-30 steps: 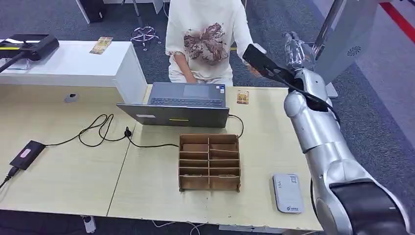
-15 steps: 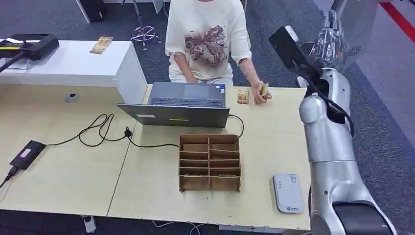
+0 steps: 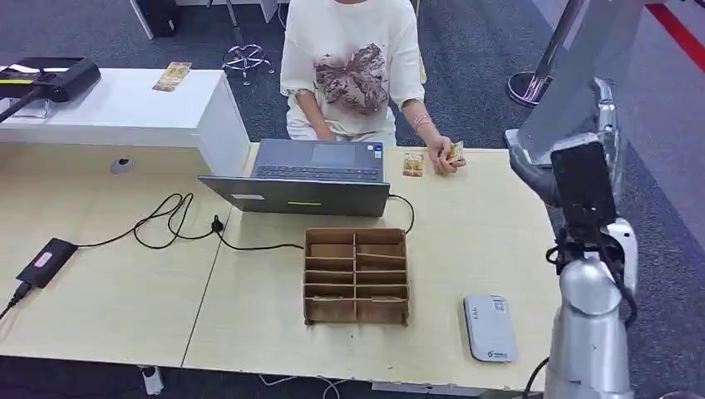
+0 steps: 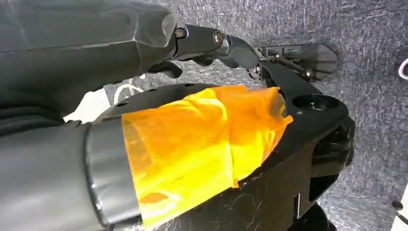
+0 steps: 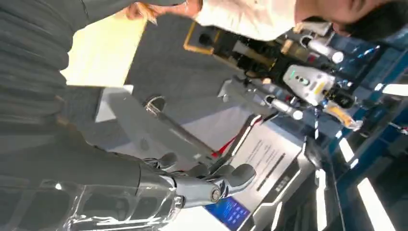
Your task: Pass the card to the sensor for recognition and then transmit it.
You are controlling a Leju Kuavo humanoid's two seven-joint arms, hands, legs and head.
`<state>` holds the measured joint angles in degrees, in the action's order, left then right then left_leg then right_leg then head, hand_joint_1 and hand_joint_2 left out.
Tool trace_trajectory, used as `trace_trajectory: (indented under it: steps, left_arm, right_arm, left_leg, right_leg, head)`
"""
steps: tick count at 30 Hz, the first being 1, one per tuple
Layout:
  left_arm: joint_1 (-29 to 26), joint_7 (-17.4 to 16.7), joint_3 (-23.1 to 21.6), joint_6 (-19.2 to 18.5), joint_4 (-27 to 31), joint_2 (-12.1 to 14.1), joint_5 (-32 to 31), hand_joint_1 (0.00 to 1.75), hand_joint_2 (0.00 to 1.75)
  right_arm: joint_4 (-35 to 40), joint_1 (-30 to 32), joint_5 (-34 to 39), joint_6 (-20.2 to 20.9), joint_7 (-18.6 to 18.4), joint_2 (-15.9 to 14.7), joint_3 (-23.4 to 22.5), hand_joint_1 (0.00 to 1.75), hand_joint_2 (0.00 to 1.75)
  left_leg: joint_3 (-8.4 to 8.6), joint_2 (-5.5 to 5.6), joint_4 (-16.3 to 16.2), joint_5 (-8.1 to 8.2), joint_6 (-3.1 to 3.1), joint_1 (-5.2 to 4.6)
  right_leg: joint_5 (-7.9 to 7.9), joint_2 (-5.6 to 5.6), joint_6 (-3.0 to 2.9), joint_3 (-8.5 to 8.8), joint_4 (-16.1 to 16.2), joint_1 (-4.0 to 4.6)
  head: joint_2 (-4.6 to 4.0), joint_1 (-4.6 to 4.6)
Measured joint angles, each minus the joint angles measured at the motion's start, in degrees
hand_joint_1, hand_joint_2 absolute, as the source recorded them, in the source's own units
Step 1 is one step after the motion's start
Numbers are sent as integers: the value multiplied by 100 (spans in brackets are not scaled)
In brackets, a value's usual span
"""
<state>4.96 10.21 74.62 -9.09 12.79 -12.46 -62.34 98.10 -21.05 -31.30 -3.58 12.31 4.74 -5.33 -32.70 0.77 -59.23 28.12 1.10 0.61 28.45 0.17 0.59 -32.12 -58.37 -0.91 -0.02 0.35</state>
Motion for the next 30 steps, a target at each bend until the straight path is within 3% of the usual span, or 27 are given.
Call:
trace_trajectory:
  steps: [3, 9, 20, 30]
  left_arm:
    - [-10, 30, 35, -2, 0, 0, 15, 0, 0]
    - [-11, 61, 81, 2, 0, -2, 55, 0, 0]
    - [-24, 149, 232, 103, 0, -7, 245, 0, 0]
    - [-47, 271, 347, 129, 4, -127, 396, 0, 0]
  right_arm:
    - [353, 459, 70, 9, 65, -30, 0, 0, 175]
    - [712, 811, 210, 79, 129, -87, 2, 0, 175]
    - [1602, 2578, 655, 74, 879, -90, 489, 0, 175]
    - [1999, 3541, -236, -135, 1005, -199, 1005, 0, 175]
  left_leg:
    - [-3, -9, 1, 0, 0, -1]
    - [-1, -6, 0, -3, 2, 0]
    - [-11, -1, 2, 0, 0, 0]
    - [-10, -7, 2, 0, 0, -1]
  right_leg:
    - [-1, 6, -1, -5, -1, -1]
    - [-3, 2, -2, -2, -1, -1]
    - [1, -1, 0, -11, -1, 0]
    - [-1, 4, 0, -8, -1, -1]
  head:
    - [2, 0]
    - [2, 4]
    - [0, 2]
    - [0, -2]
